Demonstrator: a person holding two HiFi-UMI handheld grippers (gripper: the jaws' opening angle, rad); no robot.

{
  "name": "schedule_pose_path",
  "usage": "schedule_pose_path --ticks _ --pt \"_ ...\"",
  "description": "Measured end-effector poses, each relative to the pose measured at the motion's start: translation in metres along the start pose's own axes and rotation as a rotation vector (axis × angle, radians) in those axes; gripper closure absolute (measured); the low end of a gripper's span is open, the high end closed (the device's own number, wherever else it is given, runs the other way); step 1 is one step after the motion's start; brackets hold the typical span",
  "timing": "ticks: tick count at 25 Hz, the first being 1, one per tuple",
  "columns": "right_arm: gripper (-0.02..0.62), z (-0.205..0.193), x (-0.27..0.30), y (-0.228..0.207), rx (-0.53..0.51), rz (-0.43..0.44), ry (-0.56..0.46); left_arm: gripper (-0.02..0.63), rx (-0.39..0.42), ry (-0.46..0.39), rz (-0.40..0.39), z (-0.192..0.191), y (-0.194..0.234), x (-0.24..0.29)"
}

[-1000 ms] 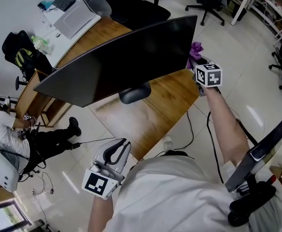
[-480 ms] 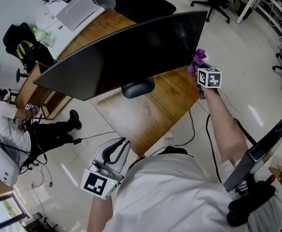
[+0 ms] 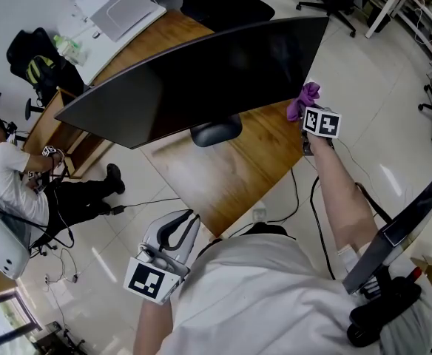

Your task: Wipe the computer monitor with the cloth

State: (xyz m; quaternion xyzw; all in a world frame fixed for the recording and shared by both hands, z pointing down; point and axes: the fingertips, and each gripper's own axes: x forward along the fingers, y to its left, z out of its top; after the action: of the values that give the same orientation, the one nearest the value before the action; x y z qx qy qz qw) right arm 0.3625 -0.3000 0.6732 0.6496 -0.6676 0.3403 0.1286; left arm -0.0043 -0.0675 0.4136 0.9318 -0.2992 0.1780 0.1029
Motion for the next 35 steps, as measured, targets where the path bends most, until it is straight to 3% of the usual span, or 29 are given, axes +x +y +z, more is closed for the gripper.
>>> schedule_pose_path --ticks 12,35 --pt "0.538 -0.015 -0.004 0.024 0.055 0.002 0.011 0.535 -0.010 -0.012 0.001 -0.007 0.006 -0.019" --pt "0.538 -0.039 0.011 0.133 -0.013 0.084 0.059 0.535 -0.047 -0.043 0.045 -0.033 0.036 -0.077"
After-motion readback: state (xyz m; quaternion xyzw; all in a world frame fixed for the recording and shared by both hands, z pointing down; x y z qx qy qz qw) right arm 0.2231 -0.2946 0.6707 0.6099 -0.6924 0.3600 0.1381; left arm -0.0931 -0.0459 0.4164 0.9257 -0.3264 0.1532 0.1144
